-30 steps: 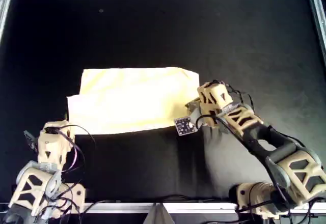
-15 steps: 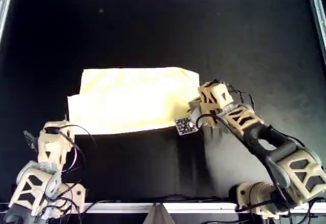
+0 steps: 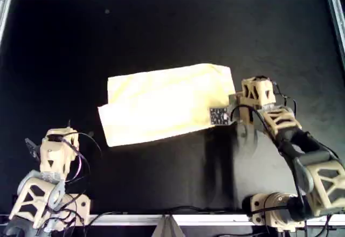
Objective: Fold a cloth
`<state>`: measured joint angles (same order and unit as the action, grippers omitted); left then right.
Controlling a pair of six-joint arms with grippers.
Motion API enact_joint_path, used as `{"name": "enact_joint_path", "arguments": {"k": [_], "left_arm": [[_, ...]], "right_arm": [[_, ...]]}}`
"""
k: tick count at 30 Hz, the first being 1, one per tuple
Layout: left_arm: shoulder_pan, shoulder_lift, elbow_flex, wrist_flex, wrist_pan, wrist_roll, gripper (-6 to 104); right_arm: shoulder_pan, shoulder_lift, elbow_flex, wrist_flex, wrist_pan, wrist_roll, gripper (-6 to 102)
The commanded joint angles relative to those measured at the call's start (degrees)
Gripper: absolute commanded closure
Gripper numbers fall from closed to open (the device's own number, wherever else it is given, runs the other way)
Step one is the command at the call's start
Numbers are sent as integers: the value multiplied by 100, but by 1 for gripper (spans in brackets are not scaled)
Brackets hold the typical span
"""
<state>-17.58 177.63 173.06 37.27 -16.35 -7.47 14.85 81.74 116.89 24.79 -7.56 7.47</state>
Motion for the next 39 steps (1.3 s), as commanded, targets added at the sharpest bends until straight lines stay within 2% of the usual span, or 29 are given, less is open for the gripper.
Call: {"name": "enact_joint_path", "arguments": {"k": [1, 6, 10, 19, 29, 39], "left_arm": [[-9, 44, -53, -132, -35, 44, 2], [-9, 44, -53, -141, 26, 44, 2], [-9, 44, -53, -141, -35, 44, 2], [-9, 44, -53, -141, -35, 35, 2], [-9, 44, -53, -141, 26, 26, 2], [-18, 53, -53, -141, 35, -9, 2]], "right_arm": [[9, 624, 413, -185, -62, -26, 93], [-26, 1099, 686, -185, -62, -26, 93], [53, 1116, 606, -299, -62, -9, 93], [360, 1107, -791, -299, -62, -26, 93], [1644, 756, -2426, -290, 9, -26, 93], [2584, -1529, -5115, -299, 26, 0, 93]]}}
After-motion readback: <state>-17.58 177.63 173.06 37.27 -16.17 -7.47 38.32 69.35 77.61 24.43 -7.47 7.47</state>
